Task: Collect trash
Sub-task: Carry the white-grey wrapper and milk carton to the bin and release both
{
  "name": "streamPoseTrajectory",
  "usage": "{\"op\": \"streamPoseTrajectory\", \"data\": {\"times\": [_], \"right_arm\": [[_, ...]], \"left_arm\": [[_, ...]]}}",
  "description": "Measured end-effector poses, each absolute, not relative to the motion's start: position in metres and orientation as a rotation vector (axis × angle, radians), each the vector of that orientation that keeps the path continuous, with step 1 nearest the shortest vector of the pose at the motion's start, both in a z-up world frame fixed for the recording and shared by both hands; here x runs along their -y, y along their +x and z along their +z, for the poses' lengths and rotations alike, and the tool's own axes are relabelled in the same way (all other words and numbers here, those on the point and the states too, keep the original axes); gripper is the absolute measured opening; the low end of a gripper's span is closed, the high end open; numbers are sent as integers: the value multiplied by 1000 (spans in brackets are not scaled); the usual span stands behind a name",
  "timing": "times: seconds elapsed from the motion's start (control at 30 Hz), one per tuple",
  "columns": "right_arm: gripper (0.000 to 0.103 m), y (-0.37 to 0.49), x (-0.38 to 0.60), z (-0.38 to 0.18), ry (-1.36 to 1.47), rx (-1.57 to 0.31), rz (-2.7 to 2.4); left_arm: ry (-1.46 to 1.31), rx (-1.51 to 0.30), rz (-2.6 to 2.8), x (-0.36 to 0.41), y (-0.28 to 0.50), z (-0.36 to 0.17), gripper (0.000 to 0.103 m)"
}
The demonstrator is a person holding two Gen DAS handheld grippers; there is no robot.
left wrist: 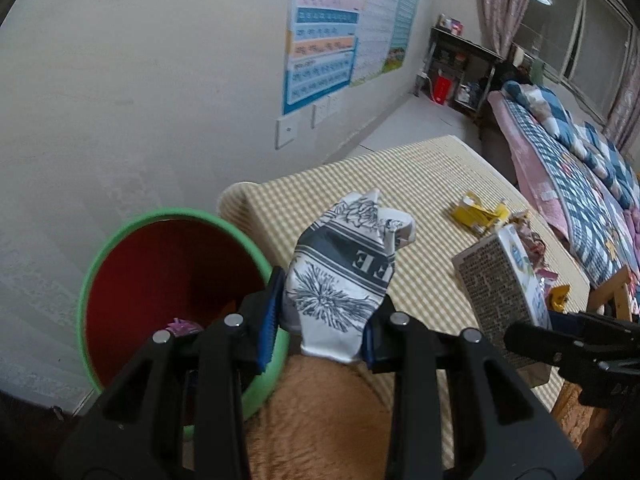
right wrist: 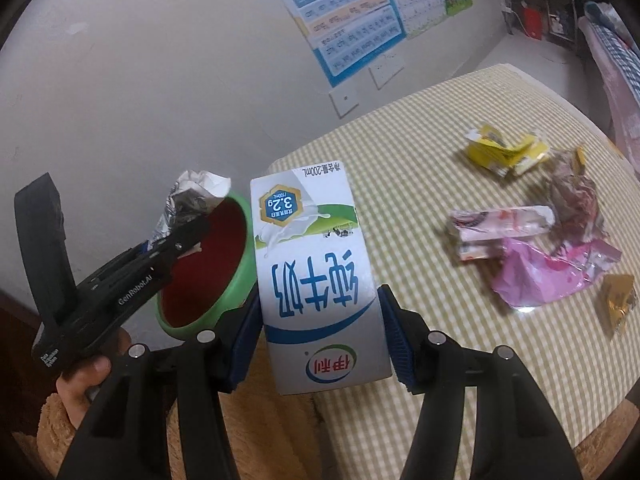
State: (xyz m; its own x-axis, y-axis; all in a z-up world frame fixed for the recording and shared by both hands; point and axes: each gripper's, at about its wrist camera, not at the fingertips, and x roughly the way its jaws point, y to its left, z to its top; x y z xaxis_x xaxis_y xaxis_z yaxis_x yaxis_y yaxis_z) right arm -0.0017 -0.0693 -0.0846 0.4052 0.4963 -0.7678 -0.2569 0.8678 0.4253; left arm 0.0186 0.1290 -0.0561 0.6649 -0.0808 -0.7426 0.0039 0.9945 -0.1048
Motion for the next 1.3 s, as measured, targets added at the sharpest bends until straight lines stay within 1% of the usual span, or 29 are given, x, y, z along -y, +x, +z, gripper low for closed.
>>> {"op": "streamPoseTrajectory", "data": {"times": [0.3,0.5,0.6,0.7,0.77,0.8,0.87,0.93,1.03,1.1,1.2,1.3], "right_arm": [[55,2,42,-83,218,-1061,516],[54,8,25,-85,198,-1069,533],[52,9,20,-88,190,-1079,539],[44,10,16,-92,174,-1091,541],[44,10,13,-96,156,-1106,539],[46,11,12,-100,147,-1120,536],[46,12,9,-111,136,-1170,538],[52,13,6,-127,103,-1236,520],[58,8,5,-145,56,-1291,514],[64,3,4,-151,23,-1307,515],[65,-5,4,-160,-44,-1324,510],[64,-16,4,-171,-95,-1345,502]], "left_arm": [[-147,-826,-3,-159,15,-55,31],[-162,-841,8,-170,15,-64,31],[-172,-848,14,-176,14,-68,32],[-179,-855,19,-181,14,-72,32],[-182,-861,23,-184,12,-74,32],[-185,-864,26,-186,12,-76,32],[-189,-868,29,-189,13,-77,32],[-193,-873,31,-192,13,-79,32],[-196,-875,37,-194,12,-79,32],[-197,-876,44,-197,11,-79,32],[-200,-881,57,-202,10,-82,32],[-198,-885,65,-204,9,-84,32]]}}
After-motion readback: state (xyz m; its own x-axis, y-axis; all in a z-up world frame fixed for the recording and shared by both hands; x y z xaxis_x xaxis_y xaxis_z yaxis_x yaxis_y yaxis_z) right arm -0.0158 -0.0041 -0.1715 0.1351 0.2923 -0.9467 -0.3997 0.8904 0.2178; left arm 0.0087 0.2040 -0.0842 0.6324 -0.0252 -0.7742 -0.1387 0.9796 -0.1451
